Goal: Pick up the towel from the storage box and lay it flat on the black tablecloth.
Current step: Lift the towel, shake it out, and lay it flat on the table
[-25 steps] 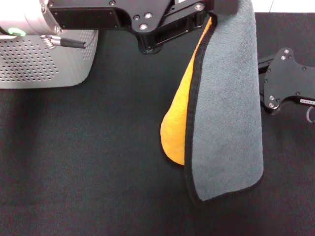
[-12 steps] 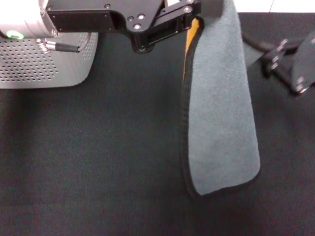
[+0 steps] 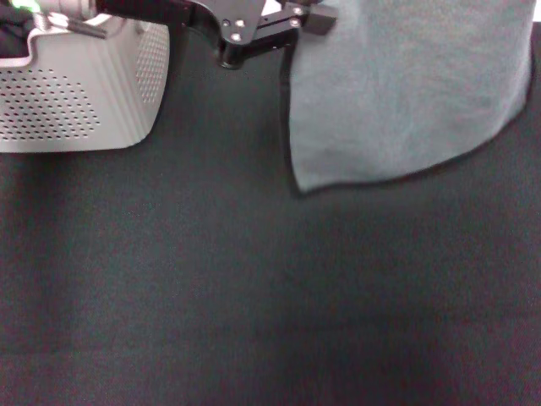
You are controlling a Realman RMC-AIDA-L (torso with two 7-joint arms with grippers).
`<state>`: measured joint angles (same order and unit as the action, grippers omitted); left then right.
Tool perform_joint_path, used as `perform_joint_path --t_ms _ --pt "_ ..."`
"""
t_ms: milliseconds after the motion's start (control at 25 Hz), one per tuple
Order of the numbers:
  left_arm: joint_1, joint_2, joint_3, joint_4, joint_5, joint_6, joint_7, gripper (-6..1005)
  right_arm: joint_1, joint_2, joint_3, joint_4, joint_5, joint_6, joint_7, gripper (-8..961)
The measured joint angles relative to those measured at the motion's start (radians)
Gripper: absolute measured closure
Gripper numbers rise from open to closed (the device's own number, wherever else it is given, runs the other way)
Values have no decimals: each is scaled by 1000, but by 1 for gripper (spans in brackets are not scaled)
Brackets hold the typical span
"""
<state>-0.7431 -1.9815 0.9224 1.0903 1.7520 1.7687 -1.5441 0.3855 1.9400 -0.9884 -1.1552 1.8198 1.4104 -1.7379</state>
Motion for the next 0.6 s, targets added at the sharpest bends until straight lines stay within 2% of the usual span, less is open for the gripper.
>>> perform_joint_path --t_ms 120,240,320,360,480,600 --pt "-13 12 -2 72 73 0 -29 961 10 2 0 -29 -2 1 46 937" --pt "-8 14 -3 129 111 1 -57 961 -30 40 -9 -101 -29 28 104 937" --pt "6 11 -3 151 122 2 -63 961 -80 72 -21 -156 -49 53 127 937" --pt "16 10 -3 163 124 2 -66 961 -109 80 -43 -180 -49 58 132 937" --pt "51 9 -10 221 127 2 -85 961 -151 81 -96 -218 -38 39 147 937" --pt "60 2 -38 261 152 -7 -90 961 -138 79 -102 -214 -45 -6 146 937"
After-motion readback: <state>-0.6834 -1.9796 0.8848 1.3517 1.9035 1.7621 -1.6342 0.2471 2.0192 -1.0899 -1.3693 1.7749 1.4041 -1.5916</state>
